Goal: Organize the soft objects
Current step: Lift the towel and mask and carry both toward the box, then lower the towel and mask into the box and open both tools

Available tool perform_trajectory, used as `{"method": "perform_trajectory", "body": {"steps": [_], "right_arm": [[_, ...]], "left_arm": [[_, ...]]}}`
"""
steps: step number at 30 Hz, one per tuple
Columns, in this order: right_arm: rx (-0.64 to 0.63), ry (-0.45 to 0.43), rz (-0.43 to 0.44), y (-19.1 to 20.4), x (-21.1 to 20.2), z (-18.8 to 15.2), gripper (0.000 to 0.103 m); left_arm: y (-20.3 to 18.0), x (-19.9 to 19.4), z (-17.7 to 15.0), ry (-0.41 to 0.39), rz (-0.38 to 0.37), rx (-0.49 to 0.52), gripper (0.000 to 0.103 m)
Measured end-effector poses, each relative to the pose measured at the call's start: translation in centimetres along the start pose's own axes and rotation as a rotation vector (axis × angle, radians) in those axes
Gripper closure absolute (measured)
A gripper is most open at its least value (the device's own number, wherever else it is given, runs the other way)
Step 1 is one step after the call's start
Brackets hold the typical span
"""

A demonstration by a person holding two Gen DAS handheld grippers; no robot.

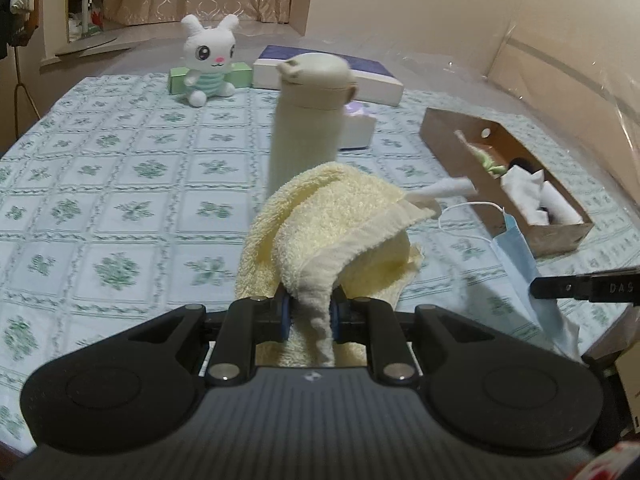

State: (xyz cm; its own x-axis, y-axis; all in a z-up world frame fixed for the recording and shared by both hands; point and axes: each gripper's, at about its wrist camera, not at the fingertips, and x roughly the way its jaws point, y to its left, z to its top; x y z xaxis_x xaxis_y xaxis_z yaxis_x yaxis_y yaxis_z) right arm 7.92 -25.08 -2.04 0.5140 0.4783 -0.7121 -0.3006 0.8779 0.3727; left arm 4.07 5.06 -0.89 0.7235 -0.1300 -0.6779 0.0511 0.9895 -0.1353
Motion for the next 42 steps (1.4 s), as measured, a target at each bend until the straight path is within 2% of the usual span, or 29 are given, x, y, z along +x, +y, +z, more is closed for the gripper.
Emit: {"method": "perform_trajectory", "body": {"steps": [13,22,33,42], "right_arm": [[0.201,-0.126,-0.055,-5.2,-5.7,-0.6,0.102],[0.284,-0.208,-0.110,-8.6,-9.7,-0.2,0.102],[0.361,-0.268,-0.123,-11.6,-11.5,1.3,0.102],[0.404,-0.317,-0.105,-14.1,-11.5,4.8,0.102]], "left_arm": [[-7.2,1.2,0.7,0.009,-0.125,-0.031,0.087],[-12.6,2.3,2.5,-0.002,-0.196,0.013,0.087],[-16.8,4.4,5.3,-0.018,-0.233,0.031,0.087],[-19.0,7.4,8.0,-0.010,-0.249,0.003,0.087]]}}
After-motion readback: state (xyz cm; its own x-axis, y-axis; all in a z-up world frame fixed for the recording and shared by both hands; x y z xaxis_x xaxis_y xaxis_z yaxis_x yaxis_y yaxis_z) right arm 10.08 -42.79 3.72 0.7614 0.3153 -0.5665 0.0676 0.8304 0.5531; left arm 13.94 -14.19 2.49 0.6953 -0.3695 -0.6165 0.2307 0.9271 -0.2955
